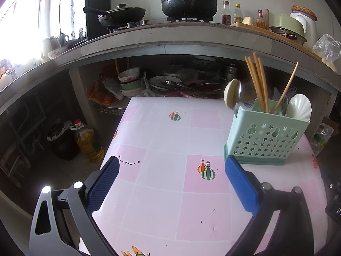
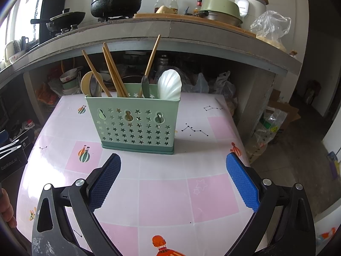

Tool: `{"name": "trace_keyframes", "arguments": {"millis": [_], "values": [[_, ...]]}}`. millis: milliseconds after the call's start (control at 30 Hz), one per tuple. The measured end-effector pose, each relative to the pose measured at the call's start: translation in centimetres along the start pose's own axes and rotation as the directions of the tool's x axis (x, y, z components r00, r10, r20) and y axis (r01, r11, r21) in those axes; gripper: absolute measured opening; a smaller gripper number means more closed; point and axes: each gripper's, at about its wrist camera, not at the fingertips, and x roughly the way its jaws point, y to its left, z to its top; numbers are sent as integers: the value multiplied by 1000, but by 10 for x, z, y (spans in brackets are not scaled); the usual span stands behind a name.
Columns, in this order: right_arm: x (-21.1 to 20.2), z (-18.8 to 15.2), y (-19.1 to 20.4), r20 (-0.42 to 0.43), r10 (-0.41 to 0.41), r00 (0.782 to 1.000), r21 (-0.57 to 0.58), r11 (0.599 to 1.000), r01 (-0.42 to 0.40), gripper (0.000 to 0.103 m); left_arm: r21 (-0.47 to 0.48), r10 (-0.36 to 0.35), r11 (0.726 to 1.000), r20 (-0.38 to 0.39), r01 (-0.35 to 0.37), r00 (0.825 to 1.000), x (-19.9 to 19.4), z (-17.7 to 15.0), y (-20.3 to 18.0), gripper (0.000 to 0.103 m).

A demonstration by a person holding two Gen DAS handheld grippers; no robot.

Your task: Organize utensils

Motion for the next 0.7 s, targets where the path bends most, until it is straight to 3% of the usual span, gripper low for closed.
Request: {"name": "trace_keyframes", "arguments": {"millis": [700], "values": [[1, 0, 0, -2, 2, 1000, 1, 1000, -2, 95, -2, -1, 1000, -8, 1, 1000, 0, 0, 1, 97]]}}
